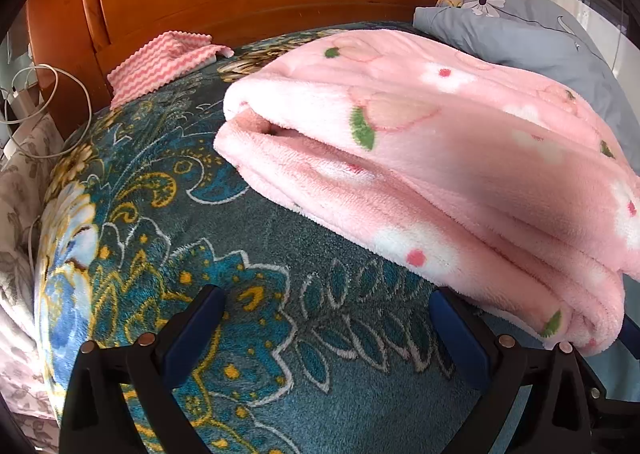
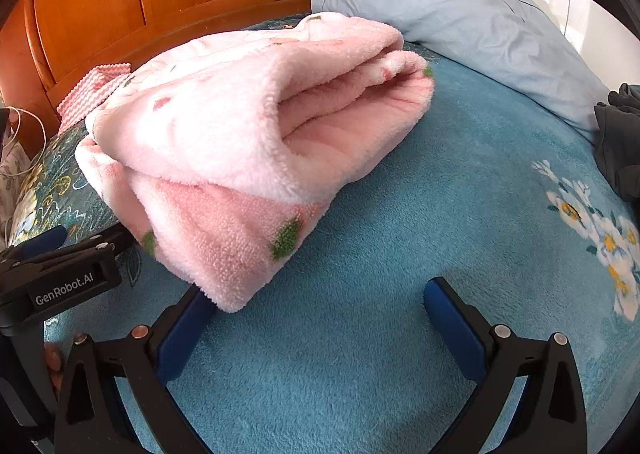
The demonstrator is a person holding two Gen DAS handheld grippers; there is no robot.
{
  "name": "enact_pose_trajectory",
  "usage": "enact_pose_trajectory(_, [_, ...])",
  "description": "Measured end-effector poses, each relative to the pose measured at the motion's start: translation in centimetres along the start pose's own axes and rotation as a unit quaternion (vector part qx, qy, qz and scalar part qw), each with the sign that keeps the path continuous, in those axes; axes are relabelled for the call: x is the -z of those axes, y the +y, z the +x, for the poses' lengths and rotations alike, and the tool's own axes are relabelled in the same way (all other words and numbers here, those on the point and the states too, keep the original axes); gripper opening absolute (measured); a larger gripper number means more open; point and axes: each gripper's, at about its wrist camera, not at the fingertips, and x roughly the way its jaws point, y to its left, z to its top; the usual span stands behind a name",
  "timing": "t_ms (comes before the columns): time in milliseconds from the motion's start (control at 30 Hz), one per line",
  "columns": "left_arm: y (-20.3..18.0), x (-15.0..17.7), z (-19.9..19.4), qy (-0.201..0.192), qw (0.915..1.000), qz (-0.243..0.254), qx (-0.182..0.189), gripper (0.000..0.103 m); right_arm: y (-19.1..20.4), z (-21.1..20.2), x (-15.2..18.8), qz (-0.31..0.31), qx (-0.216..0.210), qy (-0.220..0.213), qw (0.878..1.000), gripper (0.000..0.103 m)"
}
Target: Fold clothes
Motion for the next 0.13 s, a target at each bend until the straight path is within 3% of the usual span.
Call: enact_pose_trajectory(133, [-0.11,0.05,-0.06,-0.001,1.0000,0.001,-0.001,0.103,0.19,-0.51,-0.27,0.000,0.000,-0.001,1.000,0.103])
